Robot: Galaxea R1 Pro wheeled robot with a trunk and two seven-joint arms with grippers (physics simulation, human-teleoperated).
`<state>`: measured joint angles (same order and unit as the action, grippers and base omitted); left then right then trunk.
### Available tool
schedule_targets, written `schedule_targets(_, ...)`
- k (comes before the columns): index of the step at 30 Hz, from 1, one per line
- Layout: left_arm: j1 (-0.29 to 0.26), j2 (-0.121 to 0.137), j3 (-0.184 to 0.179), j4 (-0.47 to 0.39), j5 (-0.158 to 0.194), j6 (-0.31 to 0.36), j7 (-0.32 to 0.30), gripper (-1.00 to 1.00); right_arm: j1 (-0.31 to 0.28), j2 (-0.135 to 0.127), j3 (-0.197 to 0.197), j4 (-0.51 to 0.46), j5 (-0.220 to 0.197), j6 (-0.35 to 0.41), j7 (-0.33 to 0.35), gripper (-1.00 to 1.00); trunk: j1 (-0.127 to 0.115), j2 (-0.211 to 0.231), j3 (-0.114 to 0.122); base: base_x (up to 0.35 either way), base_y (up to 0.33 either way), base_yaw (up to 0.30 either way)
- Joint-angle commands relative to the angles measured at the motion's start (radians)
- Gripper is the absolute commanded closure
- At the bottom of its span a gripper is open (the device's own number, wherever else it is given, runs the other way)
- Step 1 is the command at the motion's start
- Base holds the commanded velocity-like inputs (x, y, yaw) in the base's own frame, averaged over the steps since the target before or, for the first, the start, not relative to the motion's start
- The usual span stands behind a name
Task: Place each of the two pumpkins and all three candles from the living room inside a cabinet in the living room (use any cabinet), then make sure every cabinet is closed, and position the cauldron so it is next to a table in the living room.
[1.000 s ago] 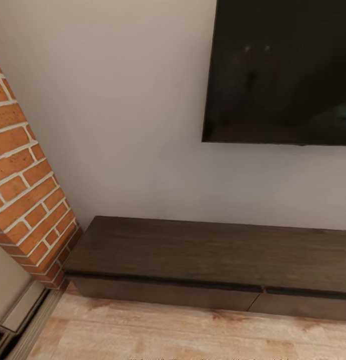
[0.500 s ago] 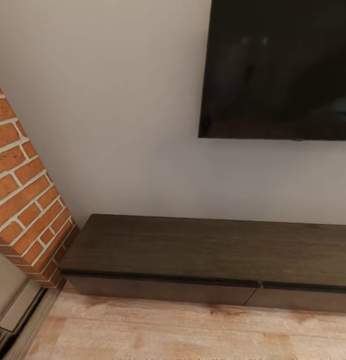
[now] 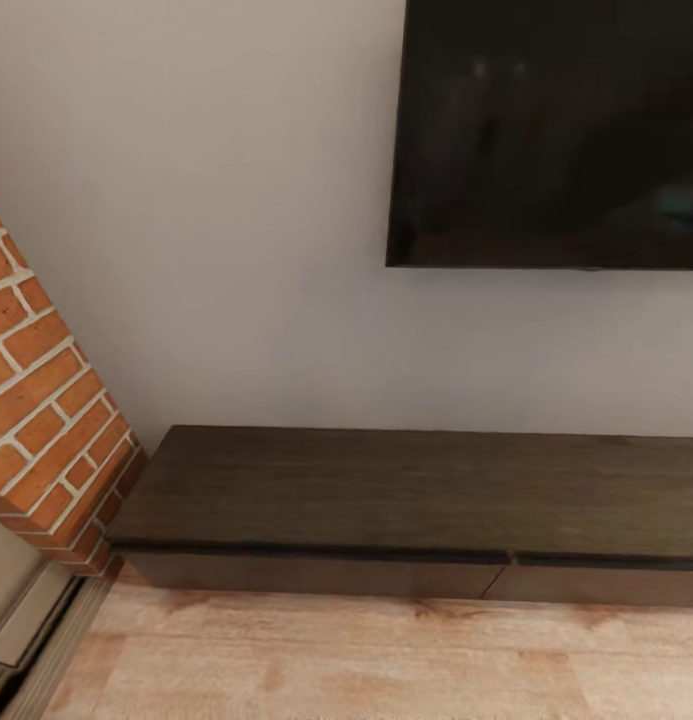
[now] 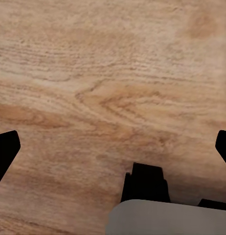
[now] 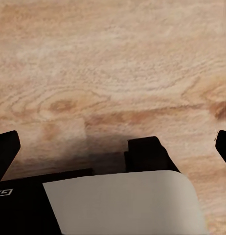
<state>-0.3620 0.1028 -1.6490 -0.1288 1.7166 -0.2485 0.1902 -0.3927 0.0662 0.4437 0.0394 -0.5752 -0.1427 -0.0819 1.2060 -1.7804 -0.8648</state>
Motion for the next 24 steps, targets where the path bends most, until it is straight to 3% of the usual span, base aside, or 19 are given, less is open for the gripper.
schedule_targets(1, 0.000, 0.000, 0.000, 0.000, 0.000, 0.000, 0.000, -1.00, 0.000, -0.002, 0.000, 0.000, 0.000, 0.000, 0.000, -1.00, 0.000, 0.000, -0.002, 0.000, 0.000, -0.097)
schedule_targets(5, 0.000, 0.000, 0.000, 0.000, 0.000, 0.000, 0.000, -1.00, 0.000, -0.012, 0.000, -0.001, 0.000, 0.000, 0.002, -1.00, 0.000, 0.000, -0.008, 0.000, 0.000, -0.107)
schedule_targets(24, 0.000, 0.008, -0.002, 0.009, -0.003, -0.002, 0.001, -1.00, 0.000, -0.013, 0.000, -0.001, 0.000, 0.000, 0.000, -1.00, 0.000, 0.000, -0.033, 0.000, 0.000, -0.178)
